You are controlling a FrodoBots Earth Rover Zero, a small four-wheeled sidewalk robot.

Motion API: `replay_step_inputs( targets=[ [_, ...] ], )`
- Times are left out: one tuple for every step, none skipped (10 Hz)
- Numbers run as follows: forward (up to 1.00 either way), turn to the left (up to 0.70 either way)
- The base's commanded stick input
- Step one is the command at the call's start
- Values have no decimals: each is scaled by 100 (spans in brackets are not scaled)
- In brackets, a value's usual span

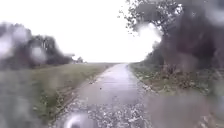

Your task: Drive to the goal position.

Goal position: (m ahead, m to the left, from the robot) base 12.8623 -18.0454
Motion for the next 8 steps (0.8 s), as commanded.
replay_step_inputs(
  targets=[
    [100, 0],
    [100, 0],
    [100, 0],
    [100, 0],
    [100, 0],
    [100, 0],
    [100, 0],
    [100, 0]
  ],
)
